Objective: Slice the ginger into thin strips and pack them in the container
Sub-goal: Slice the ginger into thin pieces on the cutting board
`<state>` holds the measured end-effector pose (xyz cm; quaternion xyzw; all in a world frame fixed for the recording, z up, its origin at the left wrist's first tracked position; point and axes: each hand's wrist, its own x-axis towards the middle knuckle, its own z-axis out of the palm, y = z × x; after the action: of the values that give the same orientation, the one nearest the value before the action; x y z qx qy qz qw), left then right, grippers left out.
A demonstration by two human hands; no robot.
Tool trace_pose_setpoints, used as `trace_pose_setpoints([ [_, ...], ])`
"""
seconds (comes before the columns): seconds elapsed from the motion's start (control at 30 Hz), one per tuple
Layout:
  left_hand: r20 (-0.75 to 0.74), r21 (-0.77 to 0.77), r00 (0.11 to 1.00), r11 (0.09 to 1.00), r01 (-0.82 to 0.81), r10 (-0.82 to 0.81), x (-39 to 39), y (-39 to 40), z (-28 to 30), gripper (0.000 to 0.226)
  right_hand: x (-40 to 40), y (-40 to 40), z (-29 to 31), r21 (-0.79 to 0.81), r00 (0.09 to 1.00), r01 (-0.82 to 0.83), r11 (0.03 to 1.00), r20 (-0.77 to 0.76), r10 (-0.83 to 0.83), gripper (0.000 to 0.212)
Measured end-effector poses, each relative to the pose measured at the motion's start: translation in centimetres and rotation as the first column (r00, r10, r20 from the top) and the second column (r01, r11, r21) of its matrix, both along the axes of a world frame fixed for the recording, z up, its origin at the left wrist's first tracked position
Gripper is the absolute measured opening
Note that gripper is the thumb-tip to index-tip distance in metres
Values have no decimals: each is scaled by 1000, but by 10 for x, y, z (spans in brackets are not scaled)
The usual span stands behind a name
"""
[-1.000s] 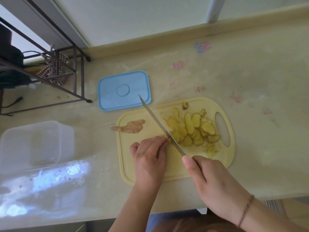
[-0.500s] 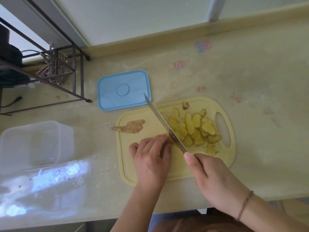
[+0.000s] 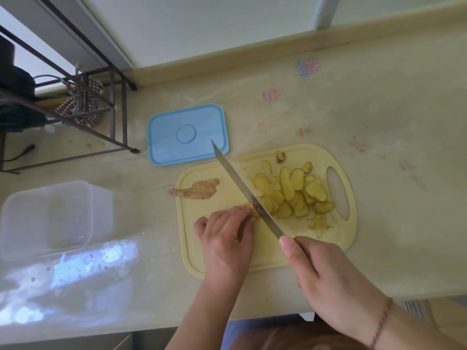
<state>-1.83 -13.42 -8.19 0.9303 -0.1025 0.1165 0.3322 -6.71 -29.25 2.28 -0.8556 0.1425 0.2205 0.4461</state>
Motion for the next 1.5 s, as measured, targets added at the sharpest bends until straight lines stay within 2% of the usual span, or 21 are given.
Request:
trace_pose_setpoints([
  [0.27,-7,-30,1000,1000,7,-7,0,0,2,12,-1,2,-1,-37,1000,-7,999,25,8,56],
  [0.9,80,-45,996,998,32,-29,5,1,-5,14,10,10,-9,-95,997,-81,992,11,82,58],
  [1.1,101,-38,993,997,72,-68,4,1,-6,11,20,11,-26,-70,998,-61,996,21,63,59],
  [1.3,70,-67,998,998,11,-7,2,-1,-5,10,14,5,-29,9,999,19,1000,36,-20,61],
  [1.5,60,-73,998,997,3,1,2,-1,-4,6,-1,3,-12,-29,998,-1,1000,56,2,57],
])
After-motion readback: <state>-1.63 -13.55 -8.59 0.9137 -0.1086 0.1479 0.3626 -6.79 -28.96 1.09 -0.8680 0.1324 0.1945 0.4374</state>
